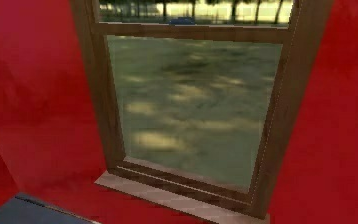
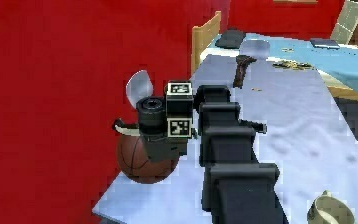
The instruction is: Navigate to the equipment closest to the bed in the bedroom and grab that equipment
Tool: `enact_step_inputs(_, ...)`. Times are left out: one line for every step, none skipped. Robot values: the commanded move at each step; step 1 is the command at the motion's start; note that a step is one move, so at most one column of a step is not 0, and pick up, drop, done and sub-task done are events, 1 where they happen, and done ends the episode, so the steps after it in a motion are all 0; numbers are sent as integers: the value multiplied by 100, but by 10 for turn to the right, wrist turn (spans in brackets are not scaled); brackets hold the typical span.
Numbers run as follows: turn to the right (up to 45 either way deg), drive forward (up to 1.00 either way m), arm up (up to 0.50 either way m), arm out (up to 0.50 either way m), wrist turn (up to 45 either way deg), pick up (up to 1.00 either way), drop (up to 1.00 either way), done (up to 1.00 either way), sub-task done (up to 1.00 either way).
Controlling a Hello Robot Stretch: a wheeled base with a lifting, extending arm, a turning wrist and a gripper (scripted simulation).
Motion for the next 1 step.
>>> enact_step_inputs(0, 0, -20, 0, 0, 0, 0, 0, 0)
